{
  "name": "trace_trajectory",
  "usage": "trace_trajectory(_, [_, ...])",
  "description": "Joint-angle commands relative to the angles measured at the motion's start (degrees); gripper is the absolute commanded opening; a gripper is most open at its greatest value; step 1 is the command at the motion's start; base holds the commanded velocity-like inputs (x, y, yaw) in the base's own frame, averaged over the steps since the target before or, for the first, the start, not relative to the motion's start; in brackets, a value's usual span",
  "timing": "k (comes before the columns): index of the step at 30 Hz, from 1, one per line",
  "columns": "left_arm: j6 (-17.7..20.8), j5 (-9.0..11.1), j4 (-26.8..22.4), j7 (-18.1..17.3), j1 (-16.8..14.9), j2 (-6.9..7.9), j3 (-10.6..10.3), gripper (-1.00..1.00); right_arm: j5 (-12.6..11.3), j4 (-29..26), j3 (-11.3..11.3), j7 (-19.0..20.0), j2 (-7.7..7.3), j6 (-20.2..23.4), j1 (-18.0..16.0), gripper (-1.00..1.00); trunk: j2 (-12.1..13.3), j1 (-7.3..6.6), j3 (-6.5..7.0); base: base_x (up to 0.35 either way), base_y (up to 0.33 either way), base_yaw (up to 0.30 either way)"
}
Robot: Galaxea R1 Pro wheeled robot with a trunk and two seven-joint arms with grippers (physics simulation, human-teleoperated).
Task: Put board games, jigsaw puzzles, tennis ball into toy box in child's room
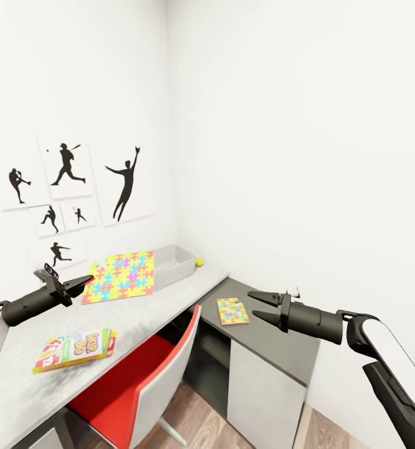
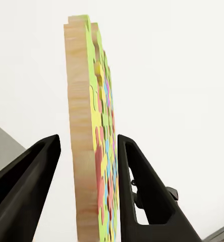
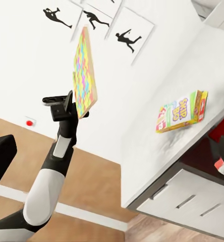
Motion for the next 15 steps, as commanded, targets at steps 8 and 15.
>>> trace_trajectory(8, [0.6,-0.1,0.0,-0.3,0.0,0.01,0.0,-1.00,-0.6,0.0,0.1,-0.5,-0.03,0.0,0.0,1.00,0.0,0.04,-0.02,0.171,0.081,0.000])
trace_trajectory(15, [0.6,0.0,0.0,-0.3,0.1,0.01,0.0,-1.00,-0.6,0.0,0.1,-0.6,-0.03,0.0,0.0,1.00,0.0,0.04,-0.02,0.114,-0.097,0.019])
